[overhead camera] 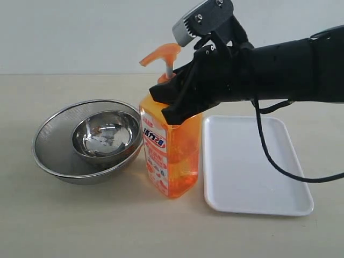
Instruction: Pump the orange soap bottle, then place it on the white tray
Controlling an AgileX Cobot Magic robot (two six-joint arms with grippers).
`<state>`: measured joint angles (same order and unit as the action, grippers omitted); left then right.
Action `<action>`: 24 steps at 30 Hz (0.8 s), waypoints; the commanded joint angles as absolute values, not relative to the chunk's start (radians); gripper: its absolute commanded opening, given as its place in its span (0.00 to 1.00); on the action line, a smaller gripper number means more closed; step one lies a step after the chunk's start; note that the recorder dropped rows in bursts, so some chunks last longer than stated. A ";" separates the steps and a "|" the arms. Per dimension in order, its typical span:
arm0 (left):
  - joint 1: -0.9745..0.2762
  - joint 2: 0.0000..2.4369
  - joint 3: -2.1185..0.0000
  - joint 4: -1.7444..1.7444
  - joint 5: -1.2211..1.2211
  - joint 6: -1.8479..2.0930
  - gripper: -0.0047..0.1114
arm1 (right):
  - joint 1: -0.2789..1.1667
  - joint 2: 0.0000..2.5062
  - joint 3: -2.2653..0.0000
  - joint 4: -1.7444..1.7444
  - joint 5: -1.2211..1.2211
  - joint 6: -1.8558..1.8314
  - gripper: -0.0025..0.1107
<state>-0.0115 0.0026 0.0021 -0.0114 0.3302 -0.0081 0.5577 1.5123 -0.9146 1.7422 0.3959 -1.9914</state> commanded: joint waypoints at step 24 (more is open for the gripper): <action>-0.009 0.000 0.000 -0.009 0.314 -0.012 0.33 | 0.557 1.498 -0.967 1.744 0.270 -1.829 0.02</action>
